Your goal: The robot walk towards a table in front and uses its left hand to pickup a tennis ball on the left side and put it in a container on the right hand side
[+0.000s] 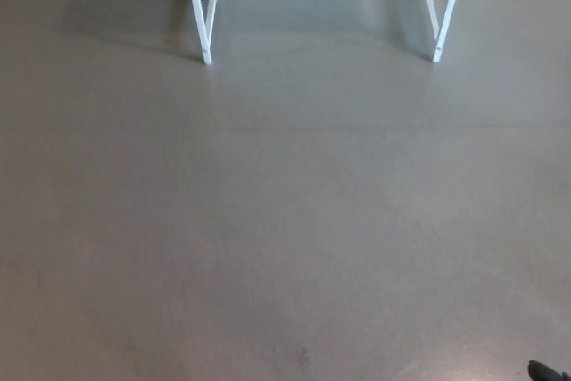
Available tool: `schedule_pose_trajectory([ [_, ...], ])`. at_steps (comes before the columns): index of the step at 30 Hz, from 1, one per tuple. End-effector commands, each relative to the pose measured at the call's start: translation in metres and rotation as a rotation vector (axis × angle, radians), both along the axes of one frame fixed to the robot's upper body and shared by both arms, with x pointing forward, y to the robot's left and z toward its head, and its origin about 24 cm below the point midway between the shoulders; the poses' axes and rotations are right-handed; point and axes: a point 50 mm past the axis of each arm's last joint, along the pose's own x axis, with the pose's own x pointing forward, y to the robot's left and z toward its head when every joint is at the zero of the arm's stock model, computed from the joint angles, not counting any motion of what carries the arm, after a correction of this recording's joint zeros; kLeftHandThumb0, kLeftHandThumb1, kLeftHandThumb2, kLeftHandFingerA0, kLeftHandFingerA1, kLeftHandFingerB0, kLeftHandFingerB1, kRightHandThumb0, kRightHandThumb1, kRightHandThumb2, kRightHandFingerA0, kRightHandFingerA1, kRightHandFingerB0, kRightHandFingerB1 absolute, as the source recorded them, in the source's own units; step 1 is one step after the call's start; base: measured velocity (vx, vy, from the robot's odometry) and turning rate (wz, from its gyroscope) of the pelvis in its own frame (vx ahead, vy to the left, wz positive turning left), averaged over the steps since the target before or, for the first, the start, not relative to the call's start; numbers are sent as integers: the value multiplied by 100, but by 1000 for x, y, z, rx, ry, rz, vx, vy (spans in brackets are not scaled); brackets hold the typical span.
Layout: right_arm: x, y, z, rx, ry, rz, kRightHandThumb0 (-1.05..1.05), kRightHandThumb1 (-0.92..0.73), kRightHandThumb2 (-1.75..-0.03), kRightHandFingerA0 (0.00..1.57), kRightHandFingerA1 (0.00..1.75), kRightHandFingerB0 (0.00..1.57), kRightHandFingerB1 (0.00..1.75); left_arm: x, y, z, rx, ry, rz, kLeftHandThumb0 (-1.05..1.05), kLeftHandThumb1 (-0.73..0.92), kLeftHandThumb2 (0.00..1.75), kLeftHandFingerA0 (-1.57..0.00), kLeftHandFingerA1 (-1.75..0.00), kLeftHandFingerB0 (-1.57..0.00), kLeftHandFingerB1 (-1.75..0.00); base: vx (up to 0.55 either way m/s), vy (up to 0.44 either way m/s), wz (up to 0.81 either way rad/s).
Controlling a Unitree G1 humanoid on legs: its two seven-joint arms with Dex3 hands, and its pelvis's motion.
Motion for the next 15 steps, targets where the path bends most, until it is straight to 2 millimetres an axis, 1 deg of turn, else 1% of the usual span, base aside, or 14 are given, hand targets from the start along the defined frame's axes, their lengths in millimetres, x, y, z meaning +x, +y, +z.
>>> schedule_pose_trajectory([
  [1, 1, -4, 1, -9, -5, 9, 9, -85, -69, 6, 46, 6, 22, -3, 0, 0, -59, -25, 28, -5, 42, 90, -28, -58, -17, -51, -30, 81, -4],
  [2, 2, -4, 2, -4, -8, 8, 9, -85, -69, 6, 46, 6, 22, -2, 1, -1, -70, -27, 40, -5, 42, 90, -28, -58, -17, -51, 0, 0, 0],
  [3, 2, -3, 2, -9, -6, 11, 10, -87, -67, 7, 47, 0, 31, -3, 0, -1, -71, -30, 32, -5, 42, 89, -26, -58, -16, -50, 22, 105, -1],
  [5, 3, -3, 3, -13, -6, 11, 9, -88, -66, 8, 48, 0, 32, -3, 0, -2, -77, -36, 33, -4, 42, 88, -23, -56, -15, -49, 39, 136, -8],
  [6, 2, -4, 2, -11, -3, 10, 10, -86, -69, 6, 46, 7, 22, -4, -1, -2, -81, -36, 33, -5, 57, 57, -28, -40, -28, -31, 84, 229, -21],
  [7, 1, -4, 2, -9, 2, 8, 10, -86, -69, 6, 46, 7, 22, -5, -1, -2, -85, -35, 33, -5, 57, 57, -28, -40, -28, -31, 125, 321, -38],
  [8, -2, -4, 0, -9, 8, 10, 10, -87, -67, 7, 47, 0, 29, -9, 0, -2, -82, -30, 29, -6, 57, 57, -27, -39, -27, -31, 164, 309, -46],
  [9, -4, -3, 0, -8, 10, 10, 10, -87, -67, 7, 47, 0, 29, -10, 0, -2, -81, -28, 27, -6, 57, 57, -27, -39, -27, -31, 106, 590, -11],
  [10, -5, -3, -1, -3, 12, 4, 11, -84, -71, 4, 41, 4, 21, -11, 0, -2, -66, -23, 5, -11, 53, 56, -27, -38, -23, -29, 110, 587, -13],
  [11, -5, -2, -1, 0, 14, 1, 11, -84, -71, 4, 41, 4, 21, -12, 0, -1, -60, -21, -5, -11, 53, 56, -27, -38, -23, -29, 104, 568, -21],
  [12, -5, -2, -2, 3, 11, 1, 12, -84, -72, 4, 42, 3, 22, -12, 0, -1, -58, -21, -1, -12, 51, 55, -27, -38, -24, -29, 199, 209, 2],
  [13, -4, -2, -2, 1, 11, 4, 10, -85, -69, 6, 46, 6, 22, -12, 0, 0, -60, -25, -3, -15, 49, 57, -23, -37, -24, -31, 154, 142, 2],
  [14, -3, -2, -3, -3, 12, 8, 10, -85, -69, 6, 46, 6, 22, -12, 0, 0, -63, -30, -7, -15, 49, 57, -23, -37, -24, -31, 135, 125, 5],
  [15, -2, -2, -3, -5, 11, 10, 11, -87, -66, 8, 49, 0, 32, -11, 0, 1, -59, -34, -12, -15, 50, 56, -24, -37, -23, -29, 187, 76, 10],
])
